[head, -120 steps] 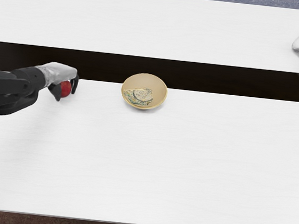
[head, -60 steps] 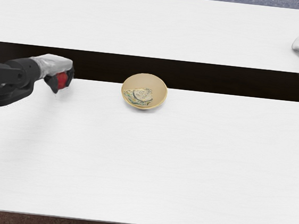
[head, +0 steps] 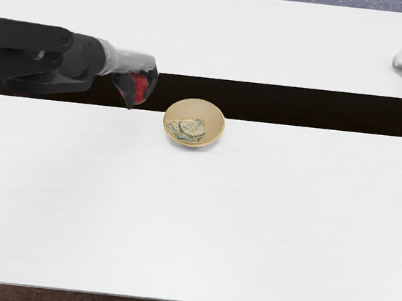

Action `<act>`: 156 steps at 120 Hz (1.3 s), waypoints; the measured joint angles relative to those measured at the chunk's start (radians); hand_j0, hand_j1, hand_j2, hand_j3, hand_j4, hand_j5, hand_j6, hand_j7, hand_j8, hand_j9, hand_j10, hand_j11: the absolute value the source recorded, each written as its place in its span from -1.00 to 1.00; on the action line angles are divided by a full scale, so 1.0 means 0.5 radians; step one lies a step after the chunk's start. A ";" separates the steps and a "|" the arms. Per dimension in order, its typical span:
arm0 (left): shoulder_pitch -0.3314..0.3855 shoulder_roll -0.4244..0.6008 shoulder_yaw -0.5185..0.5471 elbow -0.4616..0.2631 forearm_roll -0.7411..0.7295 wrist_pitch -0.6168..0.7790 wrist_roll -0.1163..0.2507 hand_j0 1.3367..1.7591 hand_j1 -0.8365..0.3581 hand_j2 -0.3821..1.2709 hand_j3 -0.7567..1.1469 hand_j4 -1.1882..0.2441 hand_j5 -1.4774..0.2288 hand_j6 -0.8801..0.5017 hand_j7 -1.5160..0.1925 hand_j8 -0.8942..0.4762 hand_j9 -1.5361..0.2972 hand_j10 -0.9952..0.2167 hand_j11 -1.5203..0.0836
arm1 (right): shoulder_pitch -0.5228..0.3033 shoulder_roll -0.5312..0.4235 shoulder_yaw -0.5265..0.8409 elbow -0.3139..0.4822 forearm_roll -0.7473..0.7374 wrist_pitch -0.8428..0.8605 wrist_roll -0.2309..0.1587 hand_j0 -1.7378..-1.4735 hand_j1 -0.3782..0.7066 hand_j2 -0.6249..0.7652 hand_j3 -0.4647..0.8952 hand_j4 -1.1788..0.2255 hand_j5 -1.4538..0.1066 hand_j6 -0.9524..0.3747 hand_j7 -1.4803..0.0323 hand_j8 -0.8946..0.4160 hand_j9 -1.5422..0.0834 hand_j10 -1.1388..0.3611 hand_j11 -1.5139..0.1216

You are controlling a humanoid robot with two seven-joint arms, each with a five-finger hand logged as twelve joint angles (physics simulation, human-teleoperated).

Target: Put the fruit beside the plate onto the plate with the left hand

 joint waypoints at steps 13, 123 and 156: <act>-0.066 -0.136 -0.001 -0.020 -0.057 -0.023 0.003 0.40 -0.34 0.02 -0.20 -0.47 -0.75 -0.03 -0.67 0.11 -0.67 0.04 -0.64 | 0.000 0.000 0.000 0.000 0.000 0.000 0.000 -0.40 -0.87 -0.11 -0.32 0.63 0.81 0.39 0.90 0.31 0.84 0.47 0.80; 0.149 -0.760 0.007 0.579 -0.051 -0.006 0.011 0.42 -0.23 0.05 -0.21 -0.43 -0.83 -0.11 -0.71 0.04 -0.68 -0.07 -0.62 | 0.000 0.000 0.000 0.000 0.000 0.000 0.000 -0.40 -0.87 -0.11 -0.32 0.63 0.81 0.39 0.90 0.32 0.84 0.47 0.80; 0.181 -0.769 0.006 0.664 -0.060 0.105 0.011 0.48 -0.02 -0.10 -0.20 -0.24 -0.44 -0.41 -0.35 -0.20 -0.35 -0.32 -0.28 | 0.000 0.000 0.000 0.000 0.000 0.000 0.000 -0.40 -0.87 -0.11 -0.32 0.63 0.81 0.39 0.90 0.32 0.84 0.47 0.80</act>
